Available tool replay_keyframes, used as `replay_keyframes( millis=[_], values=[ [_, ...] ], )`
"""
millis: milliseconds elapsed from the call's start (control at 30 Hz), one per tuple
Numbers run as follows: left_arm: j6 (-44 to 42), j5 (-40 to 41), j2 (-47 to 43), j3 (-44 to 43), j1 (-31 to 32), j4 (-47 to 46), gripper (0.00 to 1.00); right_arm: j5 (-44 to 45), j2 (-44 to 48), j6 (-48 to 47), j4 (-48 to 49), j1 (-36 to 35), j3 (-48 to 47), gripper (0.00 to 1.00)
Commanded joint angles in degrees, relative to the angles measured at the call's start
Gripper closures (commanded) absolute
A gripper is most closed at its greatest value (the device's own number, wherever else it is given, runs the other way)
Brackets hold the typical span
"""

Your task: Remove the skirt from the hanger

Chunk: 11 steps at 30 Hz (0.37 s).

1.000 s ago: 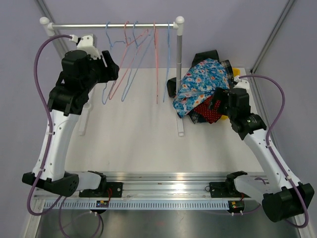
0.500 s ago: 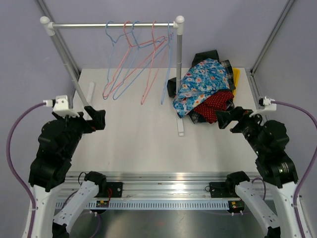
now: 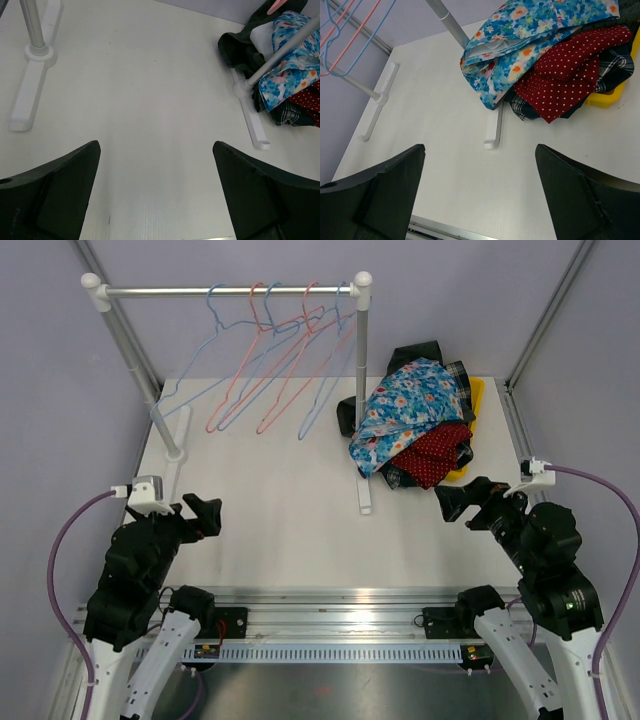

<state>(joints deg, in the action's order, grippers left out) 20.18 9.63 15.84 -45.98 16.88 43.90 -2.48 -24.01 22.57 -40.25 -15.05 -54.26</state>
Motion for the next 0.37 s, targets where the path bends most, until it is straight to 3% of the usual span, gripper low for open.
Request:
replay_keyframes(
  millis=[0,333],
  values=[
    [0.73,-0.57,0.25,0.62,0.25,-3.47,0.01,-0.59,-1.92,-0.42,0.51,-0.16,-0.24,0.01],
    [-0.06,-1.01,1.57,0.80,0.25,-4.08,0.01,-4.11,-1.83,0.55,3.33,-0.16,2.41,0.01]
  ],
)
